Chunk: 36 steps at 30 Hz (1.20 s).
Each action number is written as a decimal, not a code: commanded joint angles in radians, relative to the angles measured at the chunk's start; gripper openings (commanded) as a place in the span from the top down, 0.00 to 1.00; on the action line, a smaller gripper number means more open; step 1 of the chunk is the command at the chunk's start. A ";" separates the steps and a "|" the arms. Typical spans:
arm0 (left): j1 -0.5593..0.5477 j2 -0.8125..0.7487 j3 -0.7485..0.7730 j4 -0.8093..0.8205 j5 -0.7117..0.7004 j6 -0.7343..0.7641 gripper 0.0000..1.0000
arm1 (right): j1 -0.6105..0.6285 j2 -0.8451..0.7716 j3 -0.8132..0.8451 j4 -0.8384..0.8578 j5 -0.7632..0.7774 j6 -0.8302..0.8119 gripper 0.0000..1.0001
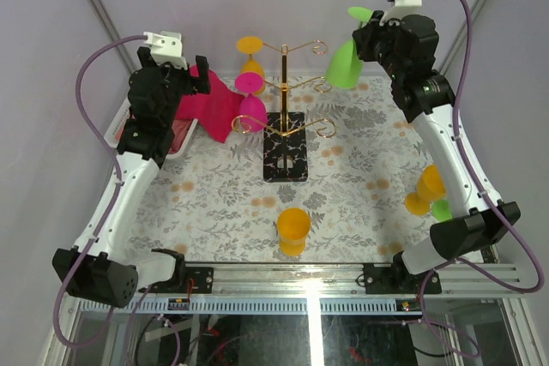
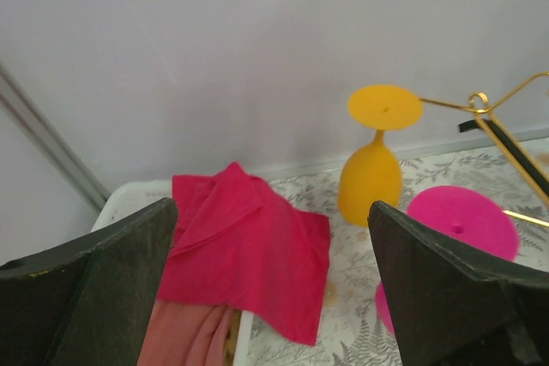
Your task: Place the wine glass upside down on the wine glass rack
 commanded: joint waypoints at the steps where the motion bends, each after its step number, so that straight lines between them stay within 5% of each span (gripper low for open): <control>1: 0.064 0.014 0.054 -0.095 0.053 -0.035 0.08 | -0.029 -0.033 -0.041 0.019 0.131 -0.113 1.00; 24: 0.170 0.043 -0.011 -0.102 0.106 -0.063 0.09 | -0.085 -0.048 -0.494 0.467 0.082 -0.345 1.00; 36: 0.210 0.100 0.003 -0.096 0.134 -0.079 0.10 | -0.084 0.123 -0.457 0.584 -0.177 -0.361 1.00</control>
